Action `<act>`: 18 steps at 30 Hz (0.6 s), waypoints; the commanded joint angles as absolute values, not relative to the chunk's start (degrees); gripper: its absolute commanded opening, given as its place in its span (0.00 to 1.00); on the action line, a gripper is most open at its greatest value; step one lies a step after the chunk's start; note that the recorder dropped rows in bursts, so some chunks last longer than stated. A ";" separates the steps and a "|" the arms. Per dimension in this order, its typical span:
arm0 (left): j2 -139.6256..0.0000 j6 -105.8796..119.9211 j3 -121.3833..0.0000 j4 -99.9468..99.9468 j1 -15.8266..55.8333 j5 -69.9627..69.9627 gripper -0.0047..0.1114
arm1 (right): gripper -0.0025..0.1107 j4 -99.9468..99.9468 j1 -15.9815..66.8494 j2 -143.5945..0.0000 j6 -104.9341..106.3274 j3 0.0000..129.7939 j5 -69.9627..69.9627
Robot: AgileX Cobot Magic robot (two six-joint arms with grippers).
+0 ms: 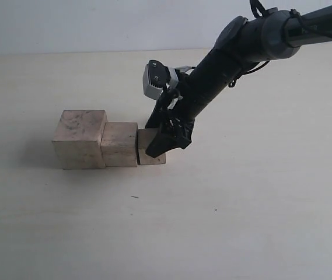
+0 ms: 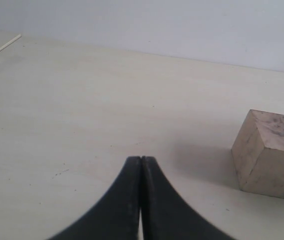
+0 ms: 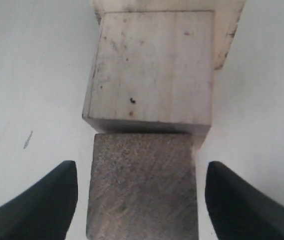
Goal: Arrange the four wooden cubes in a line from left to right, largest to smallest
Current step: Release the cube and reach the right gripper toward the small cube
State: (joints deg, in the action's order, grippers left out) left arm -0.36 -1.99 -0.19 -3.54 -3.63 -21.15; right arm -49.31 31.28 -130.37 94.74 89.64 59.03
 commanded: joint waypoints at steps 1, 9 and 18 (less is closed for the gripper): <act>0.00 -1.74 0.00 -4.02 -3.37 -20.59 0.04 | 0.64 -49.83 31.31 -127.81 93.17 89.56 59.69; 0.00 -1.74 0.00 -4.02 -3.37 -20.59 0.04 | 0.62 -43.98 31.31 -122.08 86.58 89.56 59.59; 0.00 -1.74 0.00 -4.02 -3.37 -20.59 0.04 | 0.59 -26.56 31.31 -120.14 67.67 89.56 57.09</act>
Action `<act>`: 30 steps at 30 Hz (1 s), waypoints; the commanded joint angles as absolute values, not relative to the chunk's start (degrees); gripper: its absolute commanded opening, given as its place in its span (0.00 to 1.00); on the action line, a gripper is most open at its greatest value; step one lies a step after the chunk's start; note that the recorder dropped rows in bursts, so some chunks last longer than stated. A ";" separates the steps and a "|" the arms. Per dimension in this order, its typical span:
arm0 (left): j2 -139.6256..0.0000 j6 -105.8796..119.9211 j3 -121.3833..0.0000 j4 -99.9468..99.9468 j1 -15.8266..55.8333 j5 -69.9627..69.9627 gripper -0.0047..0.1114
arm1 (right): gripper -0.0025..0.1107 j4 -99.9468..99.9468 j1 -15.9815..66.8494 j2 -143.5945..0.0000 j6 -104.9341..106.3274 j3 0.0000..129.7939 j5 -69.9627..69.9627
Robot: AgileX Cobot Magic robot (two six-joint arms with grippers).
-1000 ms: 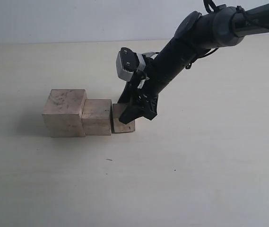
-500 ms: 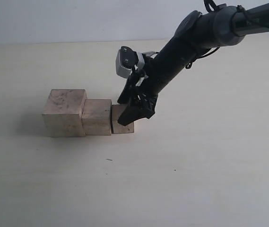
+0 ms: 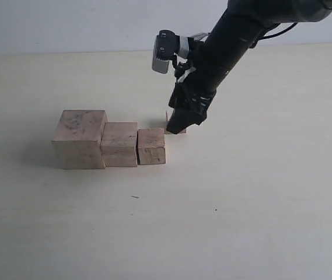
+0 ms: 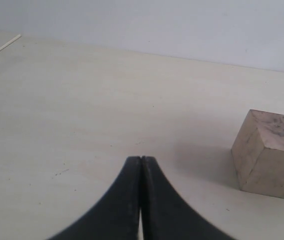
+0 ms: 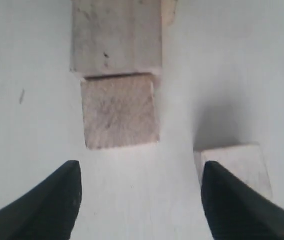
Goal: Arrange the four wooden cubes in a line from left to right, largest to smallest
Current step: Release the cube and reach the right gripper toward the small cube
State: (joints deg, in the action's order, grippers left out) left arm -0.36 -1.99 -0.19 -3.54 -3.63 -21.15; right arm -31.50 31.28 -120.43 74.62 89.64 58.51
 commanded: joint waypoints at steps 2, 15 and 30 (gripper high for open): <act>0.00 -1.74 0.00 -4.02 -3.37 -20.59 0.04 | 0.59 -26.56 31.31 -120.96 65.49 89.56 57.25; 0.00 -1.74 0.00 -4.02 -3.37 -20.59 0.04 | 0.50 -28.24 31.31 -125.37 62.98 89.48 61.57; 0.00 -1.74 0.00 -4.02 -3.37 -20.59 0.04 | 0.48 -36.34 31.31 -128.12 67.08 89.48 61.73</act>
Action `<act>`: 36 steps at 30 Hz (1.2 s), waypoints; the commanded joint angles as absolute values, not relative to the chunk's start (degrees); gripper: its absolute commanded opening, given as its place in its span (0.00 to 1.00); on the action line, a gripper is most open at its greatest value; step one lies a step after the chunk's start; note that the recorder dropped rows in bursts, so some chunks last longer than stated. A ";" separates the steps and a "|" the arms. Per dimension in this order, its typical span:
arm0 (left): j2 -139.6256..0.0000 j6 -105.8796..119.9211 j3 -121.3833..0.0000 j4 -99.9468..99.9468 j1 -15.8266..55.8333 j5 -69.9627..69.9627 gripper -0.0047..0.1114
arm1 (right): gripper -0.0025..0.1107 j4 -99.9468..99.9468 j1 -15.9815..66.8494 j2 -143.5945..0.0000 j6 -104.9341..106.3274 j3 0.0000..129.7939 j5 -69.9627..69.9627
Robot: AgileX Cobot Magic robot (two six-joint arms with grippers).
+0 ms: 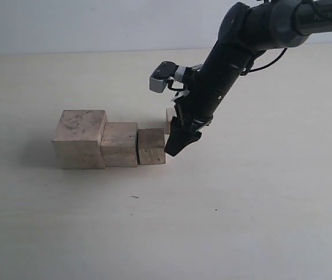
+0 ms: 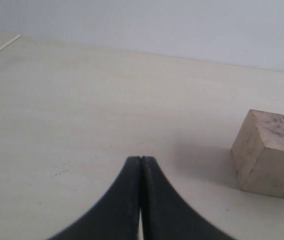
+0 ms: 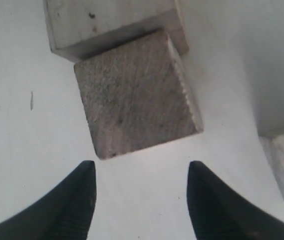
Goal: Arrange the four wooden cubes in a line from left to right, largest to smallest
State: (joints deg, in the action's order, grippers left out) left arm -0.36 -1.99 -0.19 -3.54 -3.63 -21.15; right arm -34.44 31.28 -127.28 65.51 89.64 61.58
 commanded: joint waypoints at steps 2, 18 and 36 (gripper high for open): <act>0.00 -1.74 0.00 -4.02 -3.37 -20.59 0.04 | 0.48 -36.48 31.31 -128.49 67.07 89.48 61.73; 0.00 -1.74 0.00 -4.02 -3.37 -20.59 0.04 | 0.48 -40.69 31.31 -128.77 70.41 89.48 61.09; 0.00 -1.74 0.00 -4.02 -3.37 -20.59 0.04 | 0.48 -41.46 31.31 -128.77 70.43 89.48 61.02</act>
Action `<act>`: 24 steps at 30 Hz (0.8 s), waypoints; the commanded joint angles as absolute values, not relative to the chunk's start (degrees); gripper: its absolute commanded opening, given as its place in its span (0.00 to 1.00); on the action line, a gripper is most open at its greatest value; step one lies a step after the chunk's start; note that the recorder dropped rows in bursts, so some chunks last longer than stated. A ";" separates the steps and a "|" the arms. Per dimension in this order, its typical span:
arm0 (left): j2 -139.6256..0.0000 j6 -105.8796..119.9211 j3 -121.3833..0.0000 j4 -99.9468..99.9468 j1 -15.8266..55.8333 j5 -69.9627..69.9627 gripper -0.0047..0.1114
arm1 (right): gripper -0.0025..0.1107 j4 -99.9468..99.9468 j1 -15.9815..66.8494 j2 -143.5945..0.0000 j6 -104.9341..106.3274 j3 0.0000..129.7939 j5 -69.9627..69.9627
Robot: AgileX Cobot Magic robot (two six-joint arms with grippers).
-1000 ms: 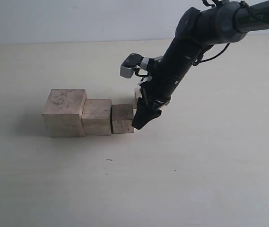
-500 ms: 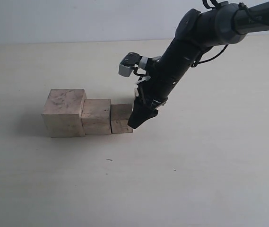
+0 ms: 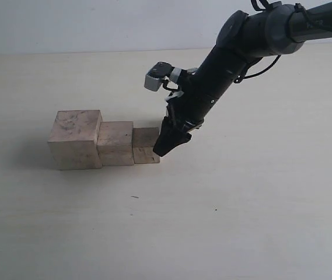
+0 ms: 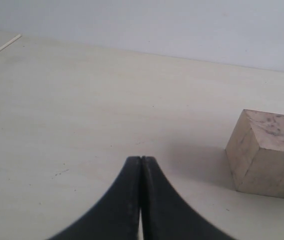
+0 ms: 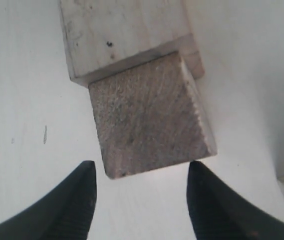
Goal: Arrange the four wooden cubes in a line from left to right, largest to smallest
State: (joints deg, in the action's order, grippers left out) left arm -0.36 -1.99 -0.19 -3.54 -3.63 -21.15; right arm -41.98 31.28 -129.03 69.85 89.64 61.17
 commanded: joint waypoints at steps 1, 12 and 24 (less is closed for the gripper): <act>0.00 -1.74 0.00 -4.02 -3.37 -20.59 0.04 | 0.48 -40.72 31.31 -128.63 70.43 89.48 61.02; 0.00 -1.74 0.00 -4.02 -3.37 -20.59 0.04 | 0.48 -33.52 31.31 -119.76 65.02 89.48 58.85; 0.00 -1.74 0.00 -4.02 -3.37 -20.59 0.04 | 0.38 -26.41 33.12 -115.81 23.36 89.48 43.71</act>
State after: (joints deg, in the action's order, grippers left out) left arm -0.36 -1.99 -0.19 -3.54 -3.63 -21.15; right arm -30.03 31.73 -115.65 28.09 89.55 44.48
